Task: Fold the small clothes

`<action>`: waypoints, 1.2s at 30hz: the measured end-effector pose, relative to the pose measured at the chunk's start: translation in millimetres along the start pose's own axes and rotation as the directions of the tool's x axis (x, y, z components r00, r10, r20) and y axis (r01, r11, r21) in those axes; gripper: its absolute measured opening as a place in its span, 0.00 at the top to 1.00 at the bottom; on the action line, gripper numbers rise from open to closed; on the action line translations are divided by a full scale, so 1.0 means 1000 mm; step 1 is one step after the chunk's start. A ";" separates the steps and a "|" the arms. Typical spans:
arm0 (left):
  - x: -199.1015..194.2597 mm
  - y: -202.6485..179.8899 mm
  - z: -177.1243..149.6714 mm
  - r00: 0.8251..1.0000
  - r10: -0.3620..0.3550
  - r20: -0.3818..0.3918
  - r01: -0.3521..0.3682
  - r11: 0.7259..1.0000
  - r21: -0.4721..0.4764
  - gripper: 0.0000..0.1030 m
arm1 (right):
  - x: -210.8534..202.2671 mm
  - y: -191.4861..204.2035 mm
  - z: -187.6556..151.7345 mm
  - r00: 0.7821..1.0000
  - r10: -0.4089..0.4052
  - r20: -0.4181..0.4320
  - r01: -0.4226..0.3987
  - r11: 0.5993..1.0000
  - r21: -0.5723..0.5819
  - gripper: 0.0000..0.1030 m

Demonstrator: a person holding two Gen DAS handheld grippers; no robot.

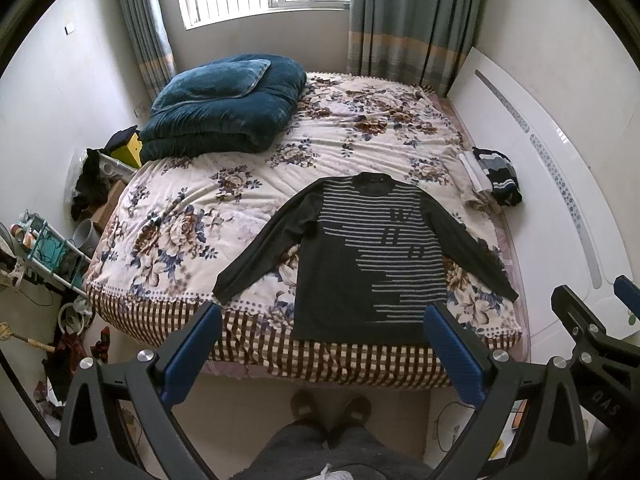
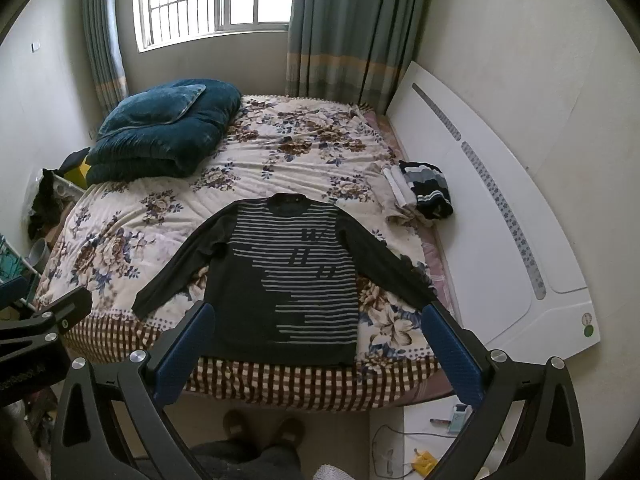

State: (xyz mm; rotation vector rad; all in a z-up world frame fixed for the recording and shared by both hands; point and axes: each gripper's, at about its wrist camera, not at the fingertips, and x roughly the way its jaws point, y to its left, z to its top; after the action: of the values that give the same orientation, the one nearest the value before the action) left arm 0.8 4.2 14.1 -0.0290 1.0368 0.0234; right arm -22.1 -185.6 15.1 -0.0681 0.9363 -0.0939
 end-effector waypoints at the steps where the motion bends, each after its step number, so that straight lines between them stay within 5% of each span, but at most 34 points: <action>1: -0.001 -0.001 0.001 1.000 0.001 0.001 -0.001 1.000 0.001 0.00 | 0.000 0.000 0.000 1.000 -0.001 0.000 0.001 1.000 -0.002 0.00; 36: -0.006 -0.004 0.014 1.000 0.004 0.016 -0.004 1.000 0.007 0.00 | -0.012 -0.005 0.006 1.000 0.008 0.003 -0.008 1.000 0.012 0.00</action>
State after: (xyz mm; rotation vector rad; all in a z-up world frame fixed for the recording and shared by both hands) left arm 9.4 1.1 26.4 -0.0205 1.0208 0.0241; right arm -24.9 -189.2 29.1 -0.0534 0.9331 -0.0923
